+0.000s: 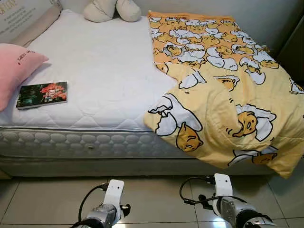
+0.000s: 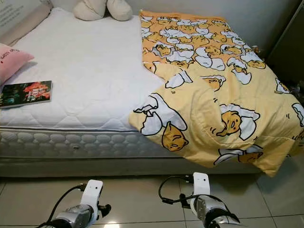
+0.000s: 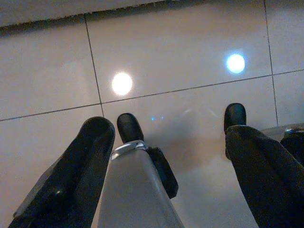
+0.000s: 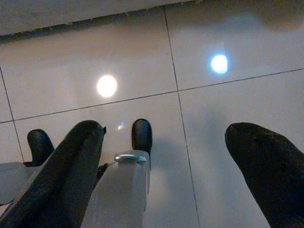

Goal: Clean up the room

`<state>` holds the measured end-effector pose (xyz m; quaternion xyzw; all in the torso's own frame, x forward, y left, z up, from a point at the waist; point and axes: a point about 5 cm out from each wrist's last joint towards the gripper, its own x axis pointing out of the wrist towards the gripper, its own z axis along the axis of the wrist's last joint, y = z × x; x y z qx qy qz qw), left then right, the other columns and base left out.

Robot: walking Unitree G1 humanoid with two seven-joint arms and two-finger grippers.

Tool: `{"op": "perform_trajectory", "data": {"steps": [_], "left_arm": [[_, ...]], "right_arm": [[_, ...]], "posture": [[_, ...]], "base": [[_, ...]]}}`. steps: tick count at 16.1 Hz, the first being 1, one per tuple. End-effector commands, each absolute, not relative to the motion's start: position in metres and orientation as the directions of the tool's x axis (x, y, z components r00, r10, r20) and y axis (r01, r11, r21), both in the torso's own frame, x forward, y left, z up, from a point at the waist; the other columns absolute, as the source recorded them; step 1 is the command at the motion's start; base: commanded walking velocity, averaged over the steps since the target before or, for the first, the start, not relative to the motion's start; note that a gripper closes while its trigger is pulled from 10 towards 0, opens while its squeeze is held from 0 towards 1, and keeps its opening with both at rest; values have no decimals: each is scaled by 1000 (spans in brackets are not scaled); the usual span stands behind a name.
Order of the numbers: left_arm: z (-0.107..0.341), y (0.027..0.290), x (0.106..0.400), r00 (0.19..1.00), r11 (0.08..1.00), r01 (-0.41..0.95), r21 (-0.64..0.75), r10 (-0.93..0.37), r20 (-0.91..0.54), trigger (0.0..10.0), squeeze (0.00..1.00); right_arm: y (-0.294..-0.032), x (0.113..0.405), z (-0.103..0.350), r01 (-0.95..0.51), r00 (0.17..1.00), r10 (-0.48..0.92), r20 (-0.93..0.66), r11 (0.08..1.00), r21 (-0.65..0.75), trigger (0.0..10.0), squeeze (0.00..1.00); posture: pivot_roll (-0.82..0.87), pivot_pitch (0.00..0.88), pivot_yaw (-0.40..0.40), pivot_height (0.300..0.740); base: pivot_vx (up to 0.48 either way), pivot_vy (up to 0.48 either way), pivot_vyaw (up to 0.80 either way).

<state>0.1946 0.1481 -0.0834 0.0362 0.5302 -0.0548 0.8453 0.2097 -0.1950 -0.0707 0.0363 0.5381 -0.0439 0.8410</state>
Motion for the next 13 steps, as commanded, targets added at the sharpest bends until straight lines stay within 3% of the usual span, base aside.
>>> {"op": "perform_trajectory", "data": {"steps": [1, 13], "left_arm": [[-83, 147, 196, 431, 991, 136, -1, -60, -900, 10000, 0], [-85, 140, 191, 421, 983, 183, -2, -80, -903, 10000, 0]], "right_arm": [[-199, 211, -69, 118, 413, -38, -910, 993, 12, 10000, 0], [-202, 205, -72, 122, 402, -48, -914, 993, 2, 10000, 0]], "posture": [[-90, 0, -34, 740], [-120, 0, -40, 740]], "base": [[0, 0, 0], [0, 0, 0]]}}
